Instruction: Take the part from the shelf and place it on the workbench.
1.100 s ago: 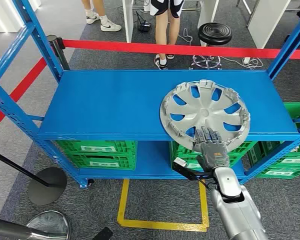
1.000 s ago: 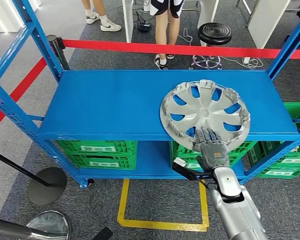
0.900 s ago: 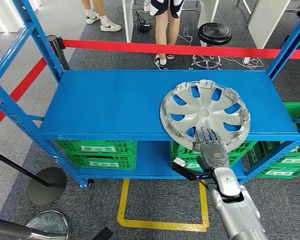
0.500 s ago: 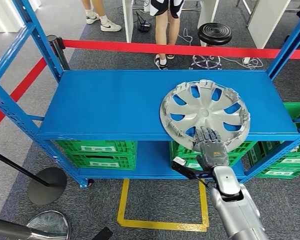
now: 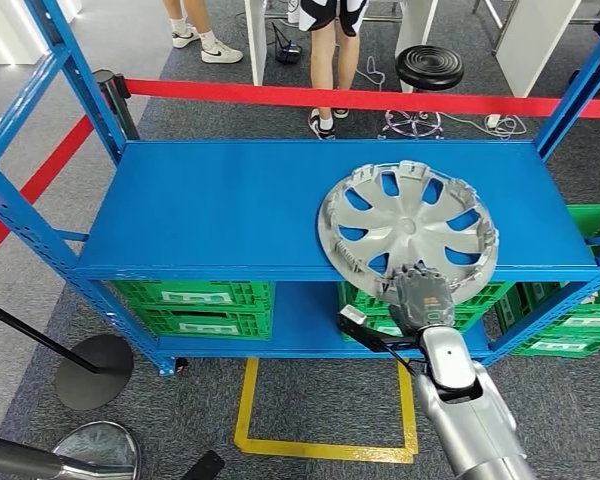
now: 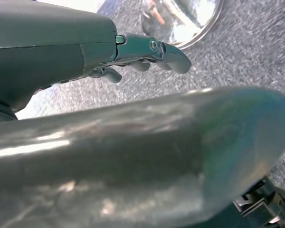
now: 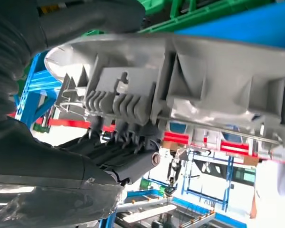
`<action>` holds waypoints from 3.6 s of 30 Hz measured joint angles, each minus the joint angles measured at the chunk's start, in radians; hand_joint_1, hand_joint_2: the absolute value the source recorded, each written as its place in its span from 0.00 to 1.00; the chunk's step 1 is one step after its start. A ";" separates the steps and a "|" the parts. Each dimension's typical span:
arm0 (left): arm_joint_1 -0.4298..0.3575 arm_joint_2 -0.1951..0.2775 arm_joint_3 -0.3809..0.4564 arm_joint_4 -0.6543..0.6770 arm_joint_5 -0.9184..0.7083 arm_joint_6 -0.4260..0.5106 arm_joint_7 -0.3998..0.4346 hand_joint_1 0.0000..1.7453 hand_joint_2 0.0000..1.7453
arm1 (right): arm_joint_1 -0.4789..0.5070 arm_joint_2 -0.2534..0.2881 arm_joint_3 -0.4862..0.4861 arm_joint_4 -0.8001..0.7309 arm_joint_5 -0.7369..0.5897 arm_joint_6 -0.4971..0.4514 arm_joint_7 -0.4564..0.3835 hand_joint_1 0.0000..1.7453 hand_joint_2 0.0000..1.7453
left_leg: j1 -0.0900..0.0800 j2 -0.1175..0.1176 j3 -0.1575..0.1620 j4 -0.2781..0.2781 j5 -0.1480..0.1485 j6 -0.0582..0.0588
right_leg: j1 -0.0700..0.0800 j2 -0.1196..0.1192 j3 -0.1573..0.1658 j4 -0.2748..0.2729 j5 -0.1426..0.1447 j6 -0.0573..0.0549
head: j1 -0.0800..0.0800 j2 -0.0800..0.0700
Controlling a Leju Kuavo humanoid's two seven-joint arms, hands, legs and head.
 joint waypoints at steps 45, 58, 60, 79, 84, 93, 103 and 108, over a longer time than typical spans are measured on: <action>-0.023 0.003 -0.230 0.000 0.000 0.033 0.033 0.00 1.00 | -0.101 -0.223 0.249 -0.712 -0.001 -0.049 0.208 1.00 1.00 | -0.002 0.000 -0.002 0.000 0.001 0.001 | -0.002 0.000 -0.002 0.000 0.000 0.001 | 0.000 0.000; -0.027 0.003 -0.254 0.000 0.000 0.034 0.047 0.00 1.00 | -0.109 -0.261 0.246 -0.838 -0.002 -0.045 0.119 1.00 1.00 | -0.002 0.000 -0.002 0.000 0.001 0.002 | -0.002 0.000 -0.002 0.000 0.000 0.001 | 0.000 0.000; -0.027 0.003 -0.254 0.000 0.000 0.034 0.046 0.00 1.00 | -0.095 -0.256 0.236 -0.839 -0.002 -0.062 0.082 1.00 1.00 | -0.002 0.000 -0.002 0.000 0.001 0.002 | -0.002 -0.001 -0.002 0.000 0.000 0.001 | 0.000 0.000; -0.023 0.006 -0.241 0.000 0.001 0.062 0.063 0.00 1.00 | -0.037 -0.201 0.187 -0.810 -0.002 -0.070 0.041 1.00 1.00 | -0.012 0.000 -0.004 0.004 -0.002 0.012 | -0.012 -0.001 -0.002 -0.001 0.001 0.010 | 0.000 0.000; -0.017 0.005 -0.236 0.000 0.001 0.080 0.066 0.00 1.00 | -0.028 -0.196 0.190 -0.804 -0.002 -0.070 0.042 1.00 1.00 | -0.011 0.001 -0.002 -0.004 0.006 0.029 | -0.016 -0.001 -0.004 -0.003 -0.002 0.026 | 0.000 0.000; -0.012 0.005 -0.221 0.000 0.001 0.090 0.067 0.00 1.00 | -0.017 -0.194 0.192 -0.798 -0.002 -0.068 0.037 1.00 1.00 | 0.001 0.000 0.000 -0.005 0.012 0.029 | -0.019 -0.005 -0.055 0.145 -0.052 0.041 | 0.005 0.000; -0.011 0.007 -0.217 0.000 0.001 0.090 0.068 0.00 1.00 | -0.011 -0.174 0.192 -0.794 -0.001 -0.068 0.021 1.00 1.00 | 0.006 0.003 -0.092 0.185 -0.115 -0.026 | -0.018 -0.004 -0.018 0.018 0.003 -0.016 | -0.001 0.000; -0.011 0.007 -0.214 0.000 0.001 0.090 0.069 0.00 1.00 | -0.008 -0.168 0.193 -0.793 -0.001 -0.068 0.014 1.00 1.00 | 0.009 0.003 -0.050 0.196 -0.103 -0.025 | -0.015 -0.006 -0.056 0.018 0.036 -0.015 | -0.001 0.000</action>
